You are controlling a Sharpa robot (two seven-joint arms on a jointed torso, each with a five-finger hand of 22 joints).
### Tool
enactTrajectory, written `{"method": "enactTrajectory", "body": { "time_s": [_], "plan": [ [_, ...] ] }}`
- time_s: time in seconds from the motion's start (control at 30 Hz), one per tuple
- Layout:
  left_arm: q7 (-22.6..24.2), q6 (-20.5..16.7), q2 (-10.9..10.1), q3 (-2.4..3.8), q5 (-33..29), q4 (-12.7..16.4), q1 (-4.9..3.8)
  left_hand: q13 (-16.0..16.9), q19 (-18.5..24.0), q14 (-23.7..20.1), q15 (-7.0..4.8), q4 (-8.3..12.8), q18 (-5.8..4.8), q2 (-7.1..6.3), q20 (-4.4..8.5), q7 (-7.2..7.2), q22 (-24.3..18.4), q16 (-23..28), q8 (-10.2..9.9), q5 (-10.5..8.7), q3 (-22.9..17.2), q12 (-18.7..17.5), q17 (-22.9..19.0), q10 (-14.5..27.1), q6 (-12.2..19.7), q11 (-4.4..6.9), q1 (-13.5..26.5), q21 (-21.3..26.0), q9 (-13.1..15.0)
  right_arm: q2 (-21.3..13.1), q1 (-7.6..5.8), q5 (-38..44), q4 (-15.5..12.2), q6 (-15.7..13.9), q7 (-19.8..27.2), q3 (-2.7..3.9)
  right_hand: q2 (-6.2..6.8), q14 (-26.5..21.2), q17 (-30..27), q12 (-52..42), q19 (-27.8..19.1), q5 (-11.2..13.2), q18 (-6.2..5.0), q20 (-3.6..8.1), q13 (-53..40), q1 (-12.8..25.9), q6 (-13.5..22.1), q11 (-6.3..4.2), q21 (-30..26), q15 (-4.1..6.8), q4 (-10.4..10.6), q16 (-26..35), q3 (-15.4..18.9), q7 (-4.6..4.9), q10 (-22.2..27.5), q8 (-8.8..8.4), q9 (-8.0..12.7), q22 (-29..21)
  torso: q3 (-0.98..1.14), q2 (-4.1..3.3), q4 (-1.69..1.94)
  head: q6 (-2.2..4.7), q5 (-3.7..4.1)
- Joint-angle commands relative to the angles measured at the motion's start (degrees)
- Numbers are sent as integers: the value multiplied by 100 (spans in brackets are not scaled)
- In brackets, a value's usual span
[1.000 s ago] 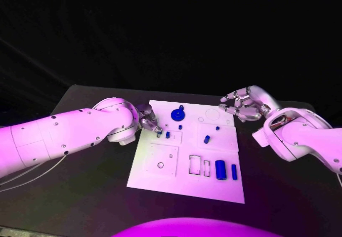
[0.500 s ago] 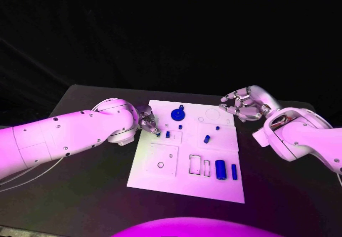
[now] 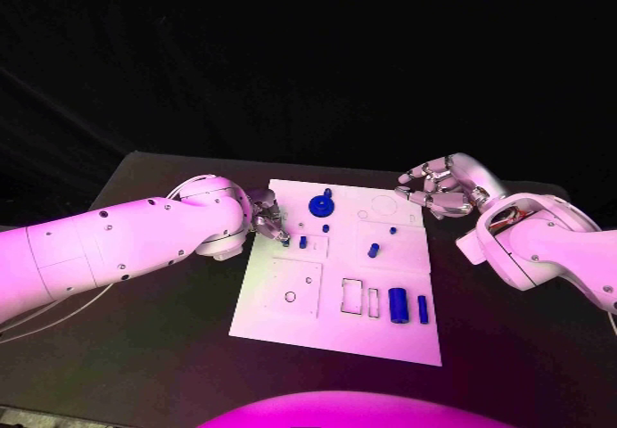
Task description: Assemble the parts on the task board
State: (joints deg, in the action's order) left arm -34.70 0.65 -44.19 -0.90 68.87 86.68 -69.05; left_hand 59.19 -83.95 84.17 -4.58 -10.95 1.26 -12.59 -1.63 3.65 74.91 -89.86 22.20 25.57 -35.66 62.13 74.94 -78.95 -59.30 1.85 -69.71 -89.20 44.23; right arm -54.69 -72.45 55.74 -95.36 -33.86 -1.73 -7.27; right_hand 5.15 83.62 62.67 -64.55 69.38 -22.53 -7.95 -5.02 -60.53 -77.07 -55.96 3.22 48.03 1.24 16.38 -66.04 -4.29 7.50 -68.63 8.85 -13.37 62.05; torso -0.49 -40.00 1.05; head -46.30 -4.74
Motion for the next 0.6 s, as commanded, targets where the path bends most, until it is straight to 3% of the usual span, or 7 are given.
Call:
{"method": "enactTrajectory", "body": {
  "time_s": [0.03,0.6],
  "plan": [
    [-15,240,15,-7,64,4,11,-5,-534,583,-41,910,-100,-13,31,-124,1417,-14,23,3,-868,12,1506,-47,-131,13,2,-22,6,3,3,28,-6,49,35,1,24,5,2,-6,24,-22,-45,-14,6,55,-6,-20,-24,-11,23,34,24,30,34,23,1,-6,2,0,1,-3,1],
    [16,364,-1,-7,41,18,11,-27,-541,583,-41,916,-102,-20,32,-128,1427,-14,25,4,-870,-8,1506,-44,-137,17,1,-28,6,-1,3,54,-7,50,34,1,16,9,5,-10,32,-30,-44,-14,7,81,-7,-19,-26,-11,24,36,31,28,33,27,1,-3,-4,-2,4,-10,11]
  ]
}}
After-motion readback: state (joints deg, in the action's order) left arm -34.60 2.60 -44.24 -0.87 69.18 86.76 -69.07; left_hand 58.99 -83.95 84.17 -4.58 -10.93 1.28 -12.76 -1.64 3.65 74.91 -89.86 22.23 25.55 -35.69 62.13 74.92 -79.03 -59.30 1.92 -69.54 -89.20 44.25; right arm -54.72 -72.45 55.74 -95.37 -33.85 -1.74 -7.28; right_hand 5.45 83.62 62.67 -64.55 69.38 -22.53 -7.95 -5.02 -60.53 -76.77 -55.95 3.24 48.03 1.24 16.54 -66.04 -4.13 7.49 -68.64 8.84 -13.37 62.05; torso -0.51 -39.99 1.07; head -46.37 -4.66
